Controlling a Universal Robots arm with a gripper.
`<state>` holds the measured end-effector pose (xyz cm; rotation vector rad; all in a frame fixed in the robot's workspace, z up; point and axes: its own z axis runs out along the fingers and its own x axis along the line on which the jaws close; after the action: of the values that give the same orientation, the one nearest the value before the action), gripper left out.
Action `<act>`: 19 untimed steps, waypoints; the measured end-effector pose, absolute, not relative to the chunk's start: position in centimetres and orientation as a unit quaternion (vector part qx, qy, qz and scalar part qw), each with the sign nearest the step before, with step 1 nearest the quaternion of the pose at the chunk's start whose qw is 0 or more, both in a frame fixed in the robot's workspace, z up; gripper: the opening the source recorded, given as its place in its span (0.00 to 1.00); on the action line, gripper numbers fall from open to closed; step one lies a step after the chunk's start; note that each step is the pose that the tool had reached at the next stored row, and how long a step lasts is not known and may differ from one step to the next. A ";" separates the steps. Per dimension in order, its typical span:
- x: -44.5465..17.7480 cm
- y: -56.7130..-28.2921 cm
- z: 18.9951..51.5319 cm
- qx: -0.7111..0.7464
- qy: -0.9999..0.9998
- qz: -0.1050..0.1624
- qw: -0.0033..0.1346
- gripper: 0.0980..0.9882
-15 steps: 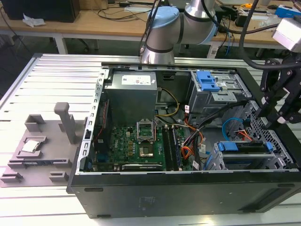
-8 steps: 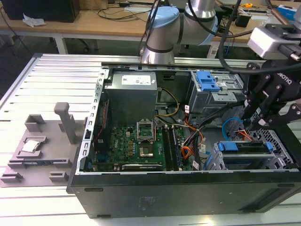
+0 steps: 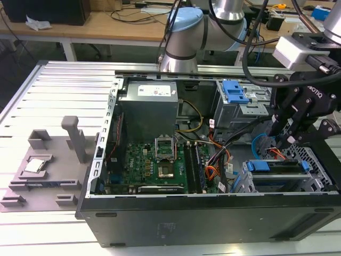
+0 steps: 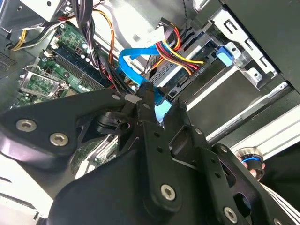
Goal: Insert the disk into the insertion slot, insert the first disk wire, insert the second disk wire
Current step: 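Insert the second disk wire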
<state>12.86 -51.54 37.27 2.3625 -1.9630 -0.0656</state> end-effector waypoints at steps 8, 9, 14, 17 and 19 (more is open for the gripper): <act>12.8 -51.5 37.3 0.769 -0.638 -0.021 0.035 0.07; 12.8 -51.5 37.3 0.769 -0.639 -0.021 0.035 0.07; 12.8 -52.7 37.1 0.767 -0.640 -0.021 0.035 0.07; 12.8 -53.3 36.8 0.759 -0.649 -0.021 0.035 0.07; 12.8 -53.4 36.7 0.747 -0.663 -0.022 0.035 0.07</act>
<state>12.79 -53.35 36.68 2.2976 -2.0387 -0.0673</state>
